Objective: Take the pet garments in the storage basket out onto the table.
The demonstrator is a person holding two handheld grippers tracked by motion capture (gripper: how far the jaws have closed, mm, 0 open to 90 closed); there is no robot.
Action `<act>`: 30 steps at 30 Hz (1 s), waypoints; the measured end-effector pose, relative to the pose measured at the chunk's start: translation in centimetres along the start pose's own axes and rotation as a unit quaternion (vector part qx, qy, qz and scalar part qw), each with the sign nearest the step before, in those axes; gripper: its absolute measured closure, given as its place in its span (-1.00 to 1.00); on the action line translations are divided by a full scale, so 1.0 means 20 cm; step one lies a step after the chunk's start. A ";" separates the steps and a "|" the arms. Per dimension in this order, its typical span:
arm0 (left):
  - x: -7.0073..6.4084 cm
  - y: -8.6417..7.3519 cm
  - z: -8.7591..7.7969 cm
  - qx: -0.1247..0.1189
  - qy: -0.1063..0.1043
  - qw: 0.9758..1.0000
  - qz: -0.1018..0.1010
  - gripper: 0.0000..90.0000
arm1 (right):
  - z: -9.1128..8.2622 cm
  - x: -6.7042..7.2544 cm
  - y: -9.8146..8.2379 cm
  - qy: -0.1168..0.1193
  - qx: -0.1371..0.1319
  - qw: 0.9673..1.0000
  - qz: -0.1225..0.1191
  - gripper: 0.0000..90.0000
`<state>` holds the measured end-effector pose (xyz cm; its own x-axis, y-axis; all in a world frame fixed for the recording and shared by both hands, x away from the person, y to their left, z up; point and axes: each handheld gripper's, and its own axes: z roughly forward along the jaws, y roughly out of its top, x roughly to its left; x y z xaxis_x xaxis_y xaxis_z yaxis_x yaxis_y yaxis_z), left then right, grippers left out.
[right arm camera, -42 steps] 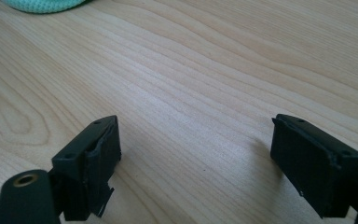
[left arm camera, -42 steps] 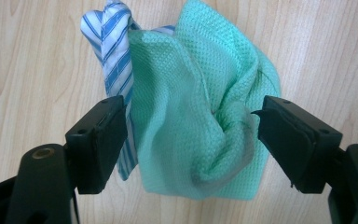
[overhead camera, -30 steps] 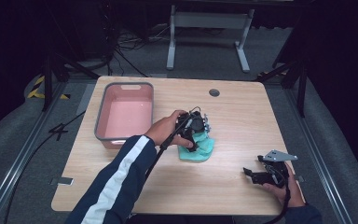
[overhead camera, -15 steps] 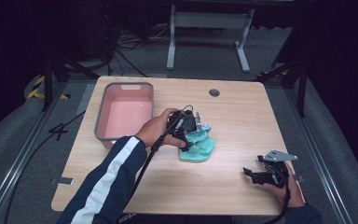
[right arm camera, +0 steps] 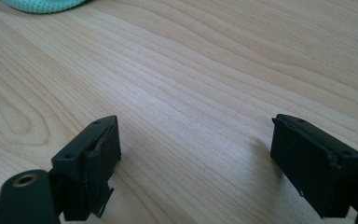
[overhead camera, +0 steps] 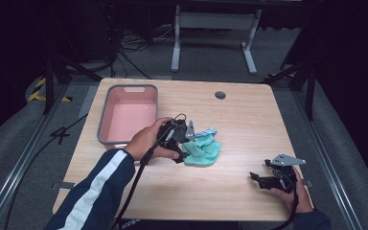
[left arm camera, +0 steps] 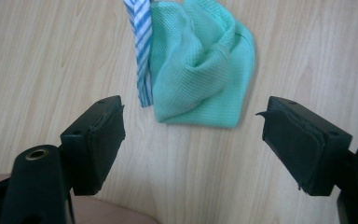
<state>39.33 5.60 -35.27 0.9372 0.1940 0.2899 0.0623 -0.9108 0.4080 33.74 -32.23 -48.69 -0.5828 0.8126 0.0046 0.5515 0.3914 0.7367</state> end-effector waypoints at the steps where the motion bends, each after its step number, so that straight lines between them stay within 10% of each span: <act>1: -0.01 -0.01 -0.01 -0.004 -0.002 1.000 -0.002 -0.52 | 0.00 0.00 0.00 0.000 0.000 1.000 0.000 -0.64; 30: -0.21 -0.45 -0.09 -0.030 0.022 0.998 -0.045 -0.42 | 0.00 0.00 0.00 0.000 0.000 1.000 0.001 -0.64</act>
<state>34.12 13.65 -38.63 0.9128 0.2915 0.2860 0.1248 -0.8660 0.4843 33.74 -32.23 -48.69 -0.5822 0.8130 0.0062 0.5524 0.3899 0.7367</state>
